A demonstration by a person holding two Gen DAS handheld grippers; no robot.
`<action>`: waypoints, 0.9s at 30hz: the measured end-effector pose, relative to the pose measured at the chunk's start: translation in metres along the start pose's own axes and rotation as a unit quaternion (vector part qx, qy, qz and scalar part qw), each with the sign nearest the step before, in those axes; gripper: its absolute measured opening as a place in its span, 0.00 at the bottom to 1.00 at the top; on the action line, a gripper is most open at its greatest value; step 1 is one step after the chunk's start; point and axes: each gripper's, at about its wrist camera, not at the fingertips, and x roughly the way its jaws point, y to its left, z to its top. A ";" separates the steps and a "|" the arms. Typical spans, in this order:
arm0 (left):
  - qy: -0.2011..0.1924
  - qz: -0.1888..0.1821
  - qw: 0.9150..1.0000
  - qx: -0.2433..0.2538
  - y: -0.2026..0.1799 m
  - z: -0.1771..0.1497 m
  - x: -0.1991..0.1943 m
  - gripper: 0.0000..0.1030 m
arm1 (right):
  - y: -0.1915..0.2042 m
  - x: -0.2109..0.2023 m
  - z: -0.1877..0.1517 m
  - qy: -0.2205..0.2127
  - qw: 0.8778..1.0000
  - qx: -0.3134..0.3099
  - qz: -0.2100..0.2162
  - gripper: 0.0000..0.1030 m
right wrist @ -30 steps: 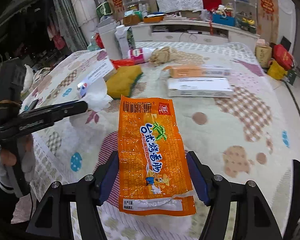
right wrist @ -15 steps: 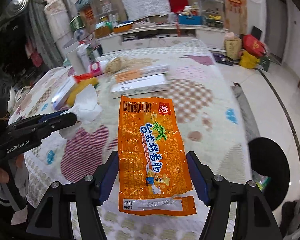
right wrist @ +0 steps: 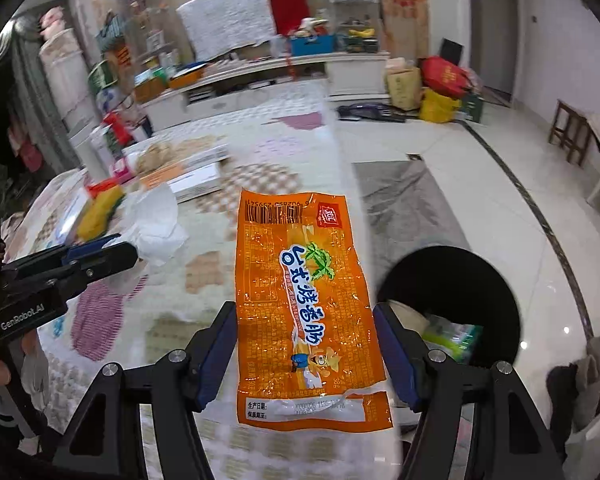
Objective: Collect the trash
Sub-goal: 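Carry the tissue and orange wrapper over the black bin and open both tools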
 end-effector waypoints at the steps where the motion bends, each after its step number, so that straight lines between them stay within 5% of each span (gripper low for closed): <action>1: 0.005 -0.009 1.000 0.000 -0.007 0.003 0.006 0.26 | -0.009 -0.002 -0.001 -0.001 1.000 0.006 -0.009 0.64; 16: 0.056 -0.085 0.995 0.016 -0.096 0.034 0.090 0.26 | -0.126 0.008 -0.019 0.016 0.991 0.109 -0.074 0.65; 19: 0.058 -0.096 0.994 0.013 -0.107 0.036 0.101 0.38 | -0.137 0.015 -0.017 0.012 0.989 0.127 -0.077 0.71; 21: 0.060 -0.103 0.993 0.007 -0.109 0.037 0.105 0.63 | -0.144 0.019 -0.017 0.016 0.987 0.136 -0.086 0.83; 27: 0.060 -0.097 0.993 0.004 -0.102 0.033 0.101 0.63 | -0.147 0.016 -0.028 0.025 0.985 0.152 -0.083 0.84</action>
